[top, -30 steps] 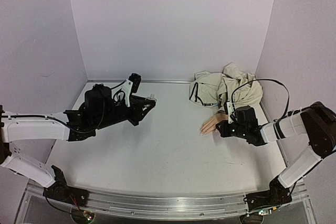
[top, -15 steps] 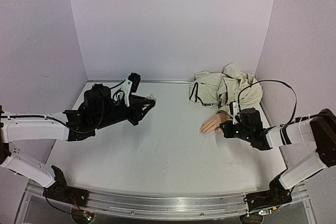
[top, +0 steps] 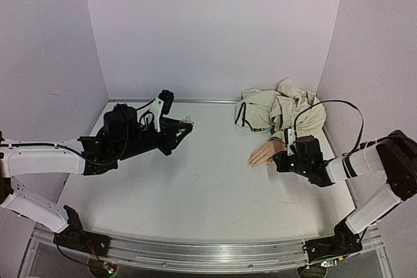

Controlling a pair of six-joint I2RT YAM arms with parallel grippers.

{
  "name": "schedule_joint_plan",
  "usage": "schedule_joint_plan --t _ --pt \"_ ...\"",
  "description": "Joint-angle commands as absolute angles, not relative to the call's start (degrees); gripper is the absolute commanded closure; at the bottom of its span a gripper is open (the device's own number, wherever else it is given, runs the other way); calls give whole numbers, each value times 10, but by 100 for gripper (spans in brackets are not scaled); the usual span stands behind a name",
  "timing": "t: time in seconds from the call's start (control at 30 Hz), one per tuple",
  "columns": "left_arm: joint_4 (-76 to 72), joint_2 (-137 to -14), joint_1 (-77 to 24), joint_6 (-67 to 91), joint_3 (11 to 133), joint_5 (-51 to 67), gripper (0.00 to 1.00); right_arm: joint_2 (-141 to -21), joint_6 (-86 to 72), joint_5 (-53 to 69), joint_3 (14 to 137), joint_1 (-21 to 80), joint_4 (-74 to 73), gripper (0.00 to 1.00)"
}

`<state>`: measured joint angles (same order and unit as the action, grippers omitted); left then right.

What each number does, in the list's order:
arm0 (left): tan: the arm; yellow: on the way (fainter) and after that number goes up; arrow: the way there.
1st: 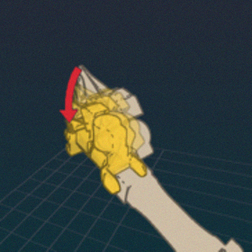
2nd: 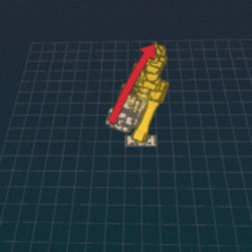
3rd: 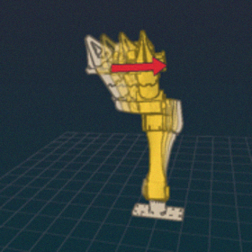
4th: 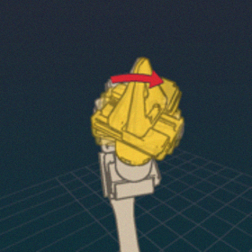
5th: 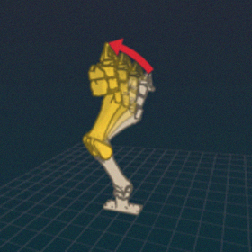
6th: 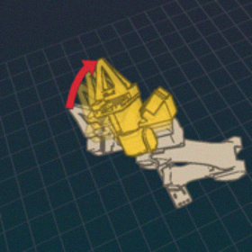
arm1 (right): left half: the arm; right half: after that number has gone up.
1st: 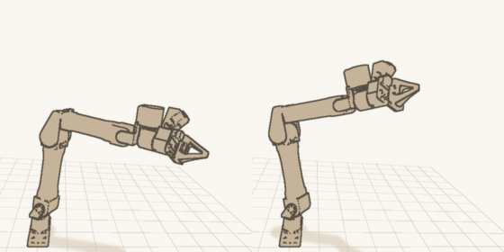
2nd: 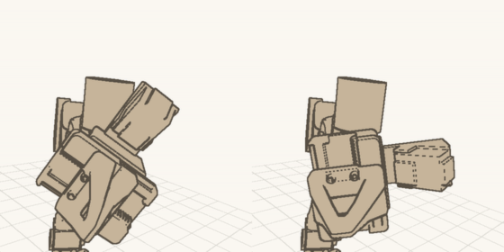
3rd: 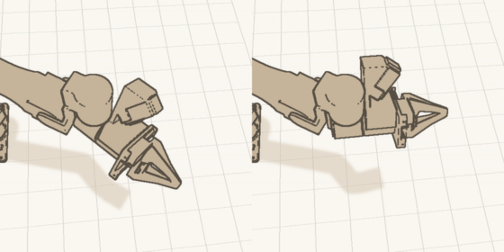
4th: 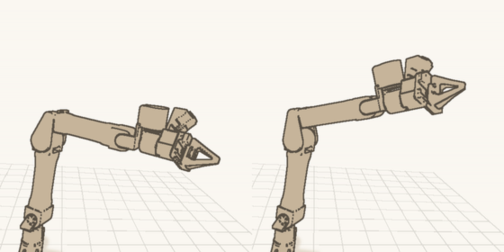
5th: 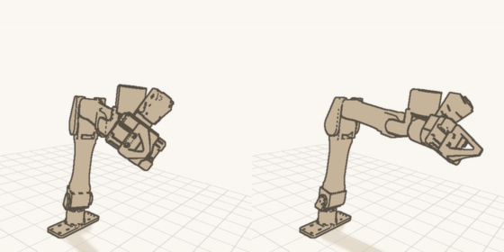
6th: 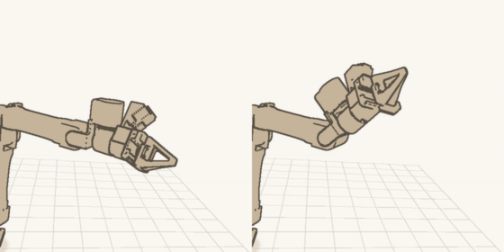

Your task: Paint the nails

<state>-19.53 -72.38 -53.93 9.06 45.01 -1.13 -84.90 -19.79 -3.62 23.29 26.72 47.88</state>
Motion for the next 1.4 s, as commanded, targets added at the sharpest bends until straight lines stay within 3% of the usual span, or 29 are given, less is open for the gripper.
schedule_joint_plan --t 0.0,1.37 --pt "-228 -703 -536 93 456 -12 100 -859 -199 -36 254 270 513 100" --pt "-227 -700 -536 89 452 -16 100 -876 -197 -41 255 270 533 100"
